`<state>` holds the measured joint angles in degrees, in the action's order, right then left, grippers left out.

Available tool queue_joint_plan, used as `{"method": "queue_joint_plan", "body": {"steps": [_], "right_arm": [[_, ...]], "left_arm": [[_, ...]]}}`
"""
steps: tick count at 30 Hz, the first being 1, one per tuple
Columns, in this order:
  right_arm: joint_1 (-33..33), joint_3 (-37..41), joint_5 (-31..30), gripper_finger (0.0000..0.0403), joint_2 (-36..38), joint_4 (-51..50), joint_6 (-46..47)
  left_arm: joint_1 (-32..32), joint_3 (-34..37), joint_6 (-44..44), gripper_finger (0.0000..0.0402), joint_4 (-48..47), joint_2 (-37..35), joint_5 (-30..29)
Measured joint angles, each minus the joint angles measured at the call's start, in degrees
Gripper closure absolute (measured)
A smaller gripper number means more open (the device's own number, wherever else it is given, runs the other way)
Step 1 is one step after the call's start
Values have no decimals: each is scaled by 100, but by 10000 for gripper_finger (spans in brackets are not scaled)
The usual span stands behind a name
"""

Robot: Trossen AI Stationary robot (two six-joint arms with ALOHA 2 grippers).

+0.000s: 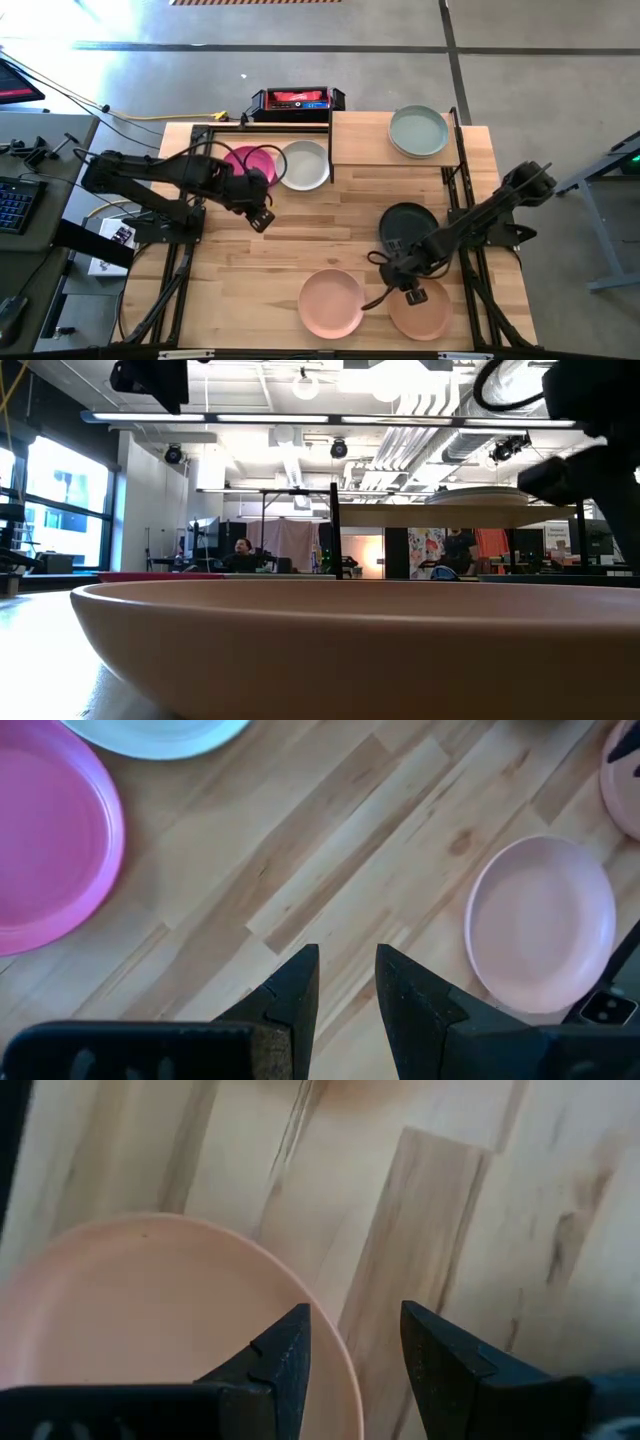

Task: Place and stack plates onto a shelf
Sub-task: Stack the brown plate on top of the gray plate

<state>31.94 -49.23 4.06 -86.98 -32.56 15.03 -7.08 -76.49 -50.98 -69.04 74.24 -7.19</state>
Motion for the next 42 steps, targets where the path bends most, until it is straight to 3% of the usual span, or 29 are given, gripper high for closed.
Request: {"method": "queue_joint_plan", "body": {"steps": [14, 24, 28, 34, 42], "right_arm": [[226, 0, 64, 268, -458, -62, -249], [269, 0, -214, 271, -687, -94, -205], [271, 0, -206, 305, -687, -126, -205], [271, 0, -116, 394, -680, -151, -161], [163, 0, 83, 400, -644, -175, 326]], "left_arm": [[-204, 0, -146, 312, 0, 0, -301], [-202, 0, -144, 312, 0, 2, -392], [-202, 0, -144, 312, 2, 2, -394], [-202, 0, -149, 312, 2, 2, -487], [-202, 0, -293, 312, 4, 2, -564]]}}
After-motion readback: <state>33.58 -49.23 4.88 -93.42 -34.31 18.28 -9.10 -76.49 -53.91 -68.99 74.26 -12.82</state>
